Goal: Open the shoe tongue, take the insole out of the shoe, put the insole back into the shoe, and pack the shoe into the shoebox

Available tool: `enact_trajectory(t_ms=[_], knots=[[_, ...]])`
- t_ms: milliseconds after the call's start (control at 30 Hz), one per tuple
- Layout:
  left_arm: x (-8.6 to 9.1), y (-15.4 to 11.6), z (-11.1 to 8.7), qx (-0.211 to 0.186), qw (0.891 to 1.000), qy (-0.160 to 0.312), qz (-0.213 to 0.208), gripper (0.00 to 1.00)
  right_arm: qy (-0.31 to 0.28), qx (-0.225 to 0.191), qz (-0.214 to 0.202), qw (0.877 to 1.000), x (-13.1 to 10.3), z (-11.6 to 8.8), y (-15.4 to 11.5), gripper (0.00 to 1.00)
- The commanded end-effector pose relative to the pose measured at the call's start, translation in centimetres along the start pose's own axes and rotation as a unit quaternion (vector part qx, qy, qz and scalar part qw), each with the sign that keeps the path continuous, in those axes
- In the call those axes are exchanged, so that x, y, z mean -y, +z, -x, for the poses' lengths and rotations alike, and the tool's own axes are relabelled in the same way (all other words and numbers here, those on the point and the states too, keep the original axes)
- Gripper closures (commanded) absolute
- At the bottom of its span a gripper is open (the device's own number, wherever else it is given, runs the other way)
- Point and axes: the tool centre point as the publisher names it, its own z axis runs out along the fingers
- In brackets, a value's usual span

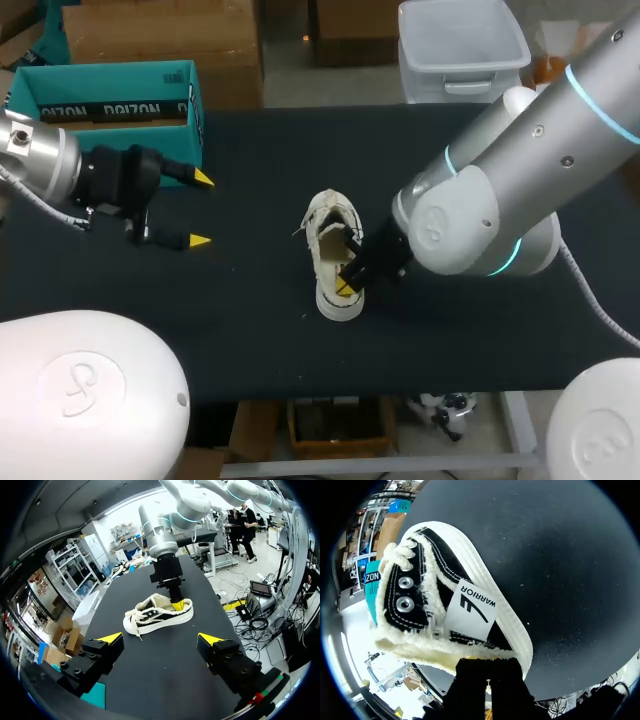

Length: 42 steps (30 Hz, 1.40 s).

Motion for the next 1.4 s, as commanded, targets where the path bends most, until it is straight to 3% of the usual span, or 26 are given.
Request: enact_trajectory(t_ms=[33, 133, 333, 567, 667, 833, 967, 1133, 1167, 1233, 1267, 1400], knots=[[0.9, -0.6, -0.5, 0.003, 1.000, -0.005, 0.014, 0.00, -0.005, 0.011, 0.041, 0.999, 0.3, 0.1, 1.1, 1.00], [1.3, -0.8, -1.0, 0.004, 1.000, -0.008, 0.020, 0.00, -0.024, -0.004, 0.045, 0.999, 0.7, -0.1, 0.4, 1.00], [2.4, -0.9, -2.2, 0.004, 0.999, -0.010, 0.032, 0.00, -0.056, -0.042, 0.055, 0.996, 1.7, -0.2, -3.6, 1.00], [3.2, -0.8, -3.6, 0.007, 0.999, -0.021, 0.047, 0.00, -0.087, -0.065, 0.051, 0.993, 1.4, 0.5, -6.6, 1.00], [3.5, -0.8, -4.2, 0.009, 0.998, -0.027, 0.055, 0.00, -0.101, -0.070, 0.043, 0.991, 0.9, 0.7, -7.3, 0.93], [3.8, -0.6, -5.5, 0.013, 0.997, -0.045, 0.068, 0.00, -0.137, -0.082, 0.015, 0.987, 0.0, 1.2, -8.6, 0.80], [4.0, -0.6, -6.5, 0.017, 0.995, -0.064, 0.077, 0.00, -0.171, -0.084, -0.004, 0.982, -1.0, 1.5, -9.7, 0.62], [4.2, -0.4, -7.4, 0.025, 0.992, -0.092, 0.083, 0.00, -0.199, -0.082, -0.026, 0.976, -2.4, 2.1, -10.7, 0.47], [4.1, -0.3, -7.6, 0.026, 0.991, -0.096, 0.085, 0.00, -0.204, -0.083, -0.033, 0.975, -2.6, 2.2, -10.9, 0.30], [4.1, -0.2, -7.8, 0.028, 0.990, -0.109, 0.088, 0.00, -0.209, -0.077, -0.044, 0.974, -3.4, 2.5, -11.3, 0.07], [4.0, -0.1, -7.9, 0.029, 0.989, -0.113, 0.089, 0.00, -0.216, -0.078, -0.052, 0.972, -3.6, 2.6, -11.5, 0.00], [4.0, 0.0, -8.6, 0.033, 0.985, -0.136, 0.096, 0.00, -0.247, -0.063, -0.068, 0.965, -4.6, 2.6, -12.4, 0.00]])
